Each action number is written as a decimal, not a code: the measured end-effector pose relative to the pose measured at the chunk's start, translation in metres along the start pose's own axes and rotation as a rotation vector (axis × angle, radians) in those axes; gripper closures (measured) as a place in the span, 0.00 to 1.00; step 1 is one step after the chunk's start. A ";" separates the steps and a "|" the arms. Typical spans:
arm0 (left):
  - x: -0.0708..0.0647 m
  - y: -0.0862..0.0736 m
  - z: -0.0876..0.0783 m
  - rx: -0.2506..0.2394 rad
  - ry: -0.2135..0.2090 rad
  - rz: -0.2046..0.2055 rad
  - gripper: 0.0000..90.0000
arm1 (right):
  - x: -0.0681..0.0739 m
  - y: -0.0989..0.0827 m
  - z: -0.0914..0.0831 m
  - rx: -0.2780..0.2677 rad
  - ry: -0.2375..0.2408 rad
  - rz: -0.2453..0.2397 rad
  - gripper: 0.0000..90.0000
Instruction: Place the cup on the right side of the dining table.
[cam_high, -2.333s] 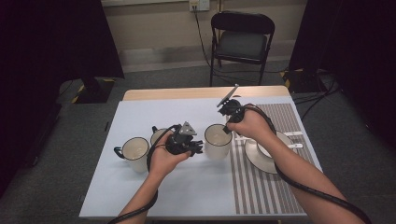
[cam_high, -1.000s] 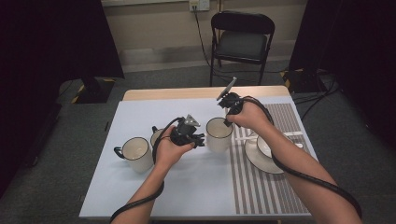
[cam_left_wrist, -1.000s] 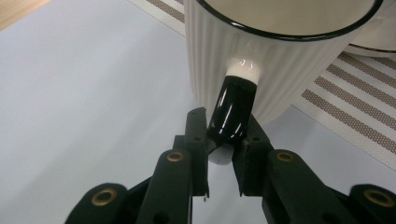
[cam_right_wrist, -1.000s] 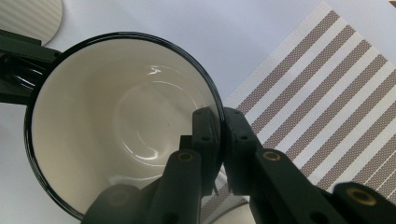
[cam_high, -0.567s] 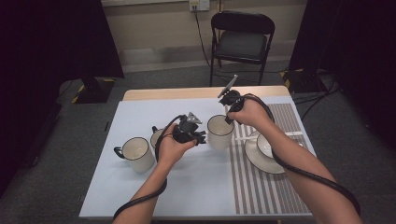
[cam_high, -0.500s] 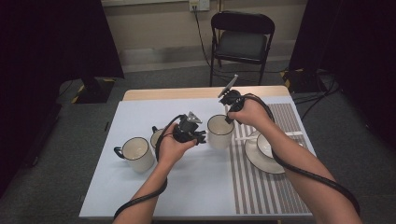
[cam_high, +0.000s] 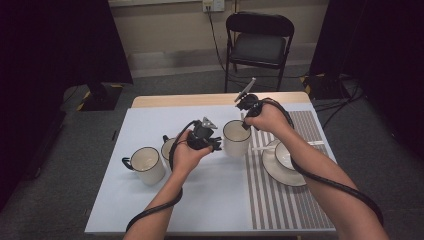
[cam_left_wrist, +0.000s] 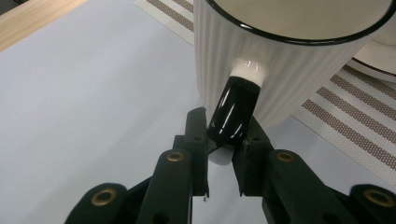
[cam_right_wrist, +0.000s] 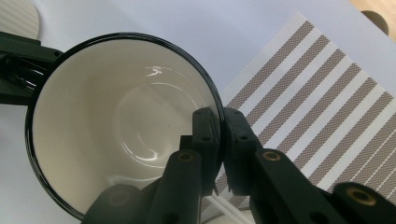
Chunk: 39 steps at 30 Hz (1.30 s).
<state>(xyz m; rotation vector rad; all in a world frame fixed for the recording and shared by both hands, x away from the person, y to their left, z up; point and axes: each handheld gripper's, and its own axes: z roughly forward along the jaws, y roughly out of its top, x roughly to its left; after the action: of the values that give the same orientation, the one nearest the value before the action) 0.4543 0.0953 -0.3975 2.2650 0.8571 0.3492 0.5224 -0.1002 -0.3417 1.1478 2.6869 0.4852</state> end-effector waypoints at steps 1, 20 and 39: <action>0.000 0.000 0.000 0.002 -0.003 0.001 0.86 | 0.000 0.000 0.000 0.000 0.000 0.000 0.94; 0.007 0.005 0.010 0.005 0.001 -0.033 0.86 | -0.008 0.005 0.004 -0.002 -0.007 0.005 0.94; 0.013 0.012 0.022 0.011 0.022 -0.038 0.86 | -0.018 0.007 0.010 -0.007 -0.020 0.032 0.94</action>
<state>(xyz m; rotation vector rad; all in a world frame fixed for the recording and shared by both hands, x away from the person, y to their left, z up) 0.4799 0.0860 -0.4052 2.2556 0.9137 0.3538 0.5425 -0.1062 -0.3479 1.1891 2.6515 0.4854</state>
